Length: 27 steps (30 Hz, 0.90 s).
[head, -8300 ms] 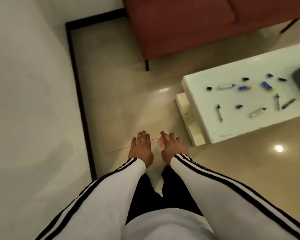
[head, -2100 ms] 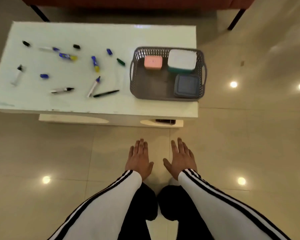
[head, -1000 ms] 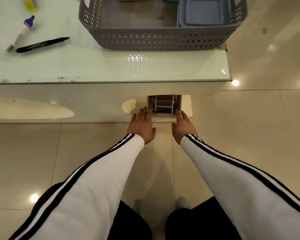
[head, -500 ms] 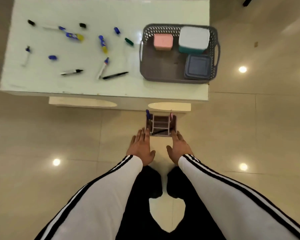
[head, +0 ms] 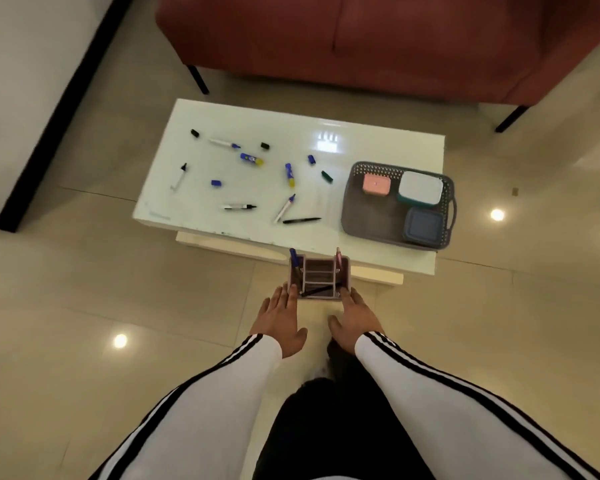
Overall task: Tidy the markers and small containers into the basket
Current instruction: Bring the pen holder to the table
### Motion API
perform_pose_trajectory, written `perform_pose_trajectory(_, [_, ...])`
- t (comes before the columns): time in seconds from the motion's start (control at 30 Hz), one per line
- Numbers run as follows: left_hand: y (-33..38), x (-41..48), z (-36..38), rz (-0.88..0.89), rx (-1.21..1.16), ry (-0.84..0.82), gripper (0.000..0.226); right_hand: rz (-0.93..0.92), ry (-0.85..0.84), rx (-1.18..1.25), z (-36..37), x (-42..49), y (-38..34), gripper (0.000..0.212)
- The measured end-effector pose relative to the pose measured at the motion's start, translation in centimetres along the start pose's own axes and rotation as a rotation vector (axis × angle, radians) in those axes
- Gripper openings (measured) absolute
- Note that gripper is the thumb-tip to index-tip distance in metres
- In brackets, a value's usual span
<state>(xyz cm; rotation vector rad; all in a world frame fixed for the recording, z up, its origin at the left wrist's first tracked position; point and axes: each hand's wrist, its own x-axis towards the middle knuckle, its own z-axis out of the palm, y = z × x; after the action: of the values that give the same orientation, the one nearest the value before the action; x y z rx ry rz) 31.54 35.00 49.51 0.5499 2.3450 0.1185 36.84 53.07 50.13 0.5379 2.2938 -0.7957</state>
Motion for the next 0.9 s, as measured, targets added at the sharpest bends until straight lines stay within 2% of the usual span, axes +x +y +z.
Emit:
perform_pose_trajectory(0.3, [-8.3, 7.4, -4.7, -0.122, -0.013, 0.02, 0.095, -0.121, -0.084, -0.047, -0.5, 11.6, -7.7, 0.076])
perform_pose_trajectory(0.5, [-16.3, 14.2, -4.7, -0.156, -0.023, 0.044, 0.095, -0.192, -0.156, -0.104, 2.0, 20.9, -12.1, 0.077])
perform_pose_trajectory(0.7, [-22.9, 19.5, -2.8, -0.135, -0.056, 0.054, 0.092, -0.184, -0.18, -0.063, 5.9, 28.1, -15.1, 0.078])
perform_pose_trajectory(0.9, [-27.8, 22.8, -4.0, -0.037, -0.019, 0.031, 0.095, -0.116, -0.134, 0.032, 8.1, 30.3, -18.1, 0.082])
